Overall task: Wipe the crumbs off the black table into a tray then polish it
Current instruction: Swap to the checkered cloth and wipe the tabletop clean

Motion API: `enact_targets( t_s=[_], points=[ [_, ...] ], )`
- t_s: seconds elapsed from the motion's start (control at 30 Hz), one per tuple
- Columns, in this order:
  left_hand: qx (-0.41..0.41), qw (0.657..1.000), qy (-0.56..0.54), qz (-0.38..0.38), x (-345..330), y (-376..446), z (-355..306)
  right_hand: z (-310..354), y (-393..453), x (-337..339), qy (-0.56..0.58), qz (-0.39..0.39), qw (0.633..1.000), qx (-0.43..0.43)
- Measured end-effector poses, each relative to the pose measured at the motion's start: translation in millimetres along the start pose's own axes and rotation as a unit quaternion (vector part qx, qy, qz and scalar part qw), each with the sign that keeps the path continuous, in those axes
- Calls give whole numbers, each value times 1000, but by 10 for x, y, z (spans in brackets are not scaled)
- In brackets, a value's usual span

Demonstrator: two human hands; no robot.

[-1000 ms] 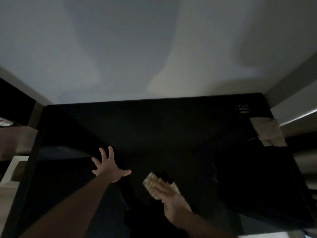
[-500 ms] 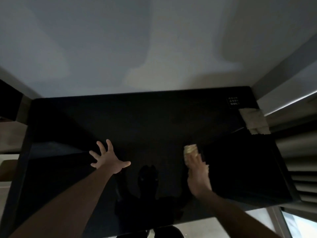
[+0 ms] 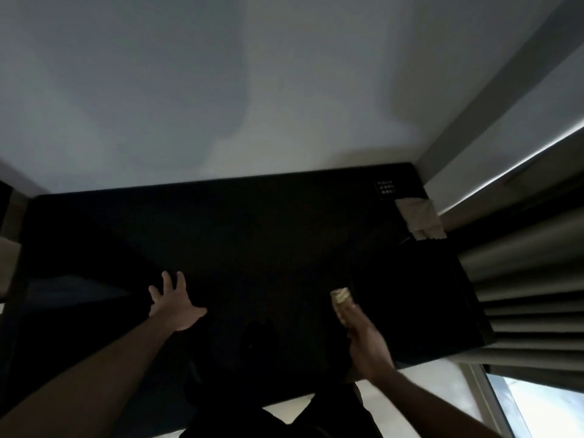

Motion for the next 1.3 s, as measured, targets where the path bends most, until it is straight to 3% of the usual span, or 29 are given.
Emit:
enact_targets(
  t_s=[0.13, 0.37, 0.47, 0.67, 0.73, 0.83, 0.9, 1.0, 1.17, 1.3],
  points=[
    [-55, 998, -16, -38, -272, -317, -378, -576, 478, 718, -66, -31, 996, -60],
    [-117, 988, -79, -69, -971, -1032, -1585, -1301, 1017, 1109, -174, 95, 979, -39],
    [-117, 989, -85, -38, -1241, -1237, -2117, -1251, 795, 987, -223, 158, 959, 67],
    [-135, 987, -87, 23, -1579, -1470, -3103, -1320, 158, 947, -165, 289, 921, 204],
    [-149, 984, -83, 49, -1641, -1553, -3410, -1423, 120, 1104, -95, 287, 938, 170],
    [-140, 981, -105, 84, -1752, -1626, -3694, -1689, 166, 1406, -6, 167, 985, 41],
    [-123, 980, -127, 92, -1837, -1614, -3788, -1818, 175, 1514, -18, 138, 990, -23],
    [-112, 981, -120, 103, -1931, -1596, -3889, -1919, 213, 1504, -72, 175, 980, -54],
    [-76, 977, -159, 120, -1962, -1575, -3987, -1944, 353, 1510, 9, 200, 971, -135],
    [-72, 978, -166, 99, -1807, -1545, -4089, -1795, 552, 1615, 33, 178, 975, -128]
  ],
)
Point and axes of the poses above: each hand's wrist, its own y-axis towards the middle knuckle, its own x-axis out of the back of the hand, z = x × y, the point moved 6 cm from there along y, towards the middle knuckle, and after that the axes turned 3 degrees about y, right-handed, at the moved point
